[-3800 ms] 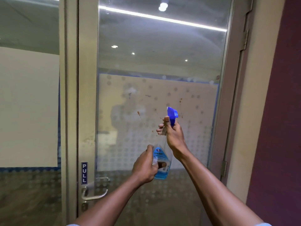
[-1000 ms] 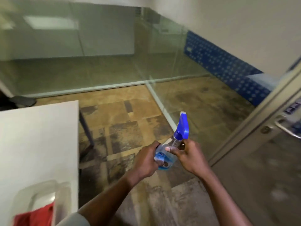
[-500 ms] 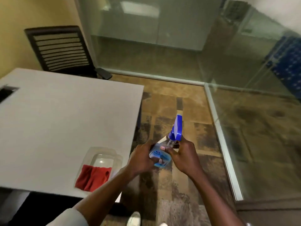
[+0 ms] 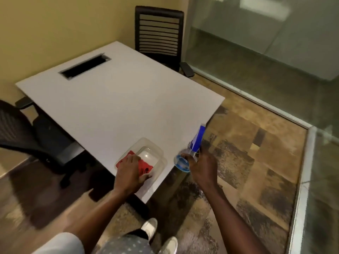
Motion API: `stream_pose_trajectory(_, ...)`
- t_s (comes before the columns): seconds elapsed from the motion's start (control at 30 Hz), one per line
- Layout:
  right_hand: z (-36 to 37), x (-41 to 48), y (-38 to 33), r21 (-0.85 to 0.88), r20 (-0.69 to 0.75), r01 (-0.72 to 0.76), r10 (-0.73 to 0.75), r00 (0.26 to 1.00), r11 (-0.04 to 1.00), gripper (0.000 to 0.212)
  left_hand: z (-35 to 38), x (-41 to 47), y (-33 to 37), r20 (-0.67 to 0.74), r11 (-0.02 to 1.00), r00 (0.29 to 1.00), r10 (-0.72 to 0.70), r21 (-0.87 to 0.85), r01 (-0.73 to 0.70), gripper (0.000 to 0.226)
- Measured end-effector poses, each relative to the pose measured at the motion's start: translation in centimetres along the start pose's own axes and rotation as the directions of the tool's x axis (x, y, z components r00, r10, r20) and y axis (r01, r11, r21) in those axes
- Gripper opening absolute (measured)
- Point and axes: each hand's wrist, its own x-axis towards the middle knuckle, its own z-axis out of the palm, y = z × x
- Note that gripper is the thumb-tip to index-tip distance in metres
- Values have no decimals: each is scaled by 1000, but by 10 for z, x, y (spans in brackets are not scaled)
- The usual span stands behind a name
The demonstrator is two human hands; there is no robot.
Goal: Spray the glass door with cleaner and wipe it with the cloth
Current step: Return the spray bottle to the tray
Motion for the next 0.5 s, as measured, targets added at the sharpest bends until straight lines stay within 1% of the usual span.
stream_pose_trajectory(0.1,14,20,-4,38,47,15,-17,999,999,59,3,-4,-21,-4,993,993,-120,6,120,116)
stream_pose_trajectory(0.2,29,43,-12,29,50,56,-58,997,998,59,7,0,-38,18,983,984,-178,46,177,145)
stream_pose_trajectory(0.37,61,80,-24,14,40,76,-77,996,997,61,20,11,-63,116,969,963,-245,53,240,180)
stream_pose_trajectory(0.43,75,91,-26,-5,37,96,-95,995,995,61,26,15,-73,136,969,960,-246,29,245,186)
stream_pose_trajectory(0.5,86,101,-28,-41,41,101,-100,994,994,62,29,17,-79,157,970,958,-242,10,243,187)
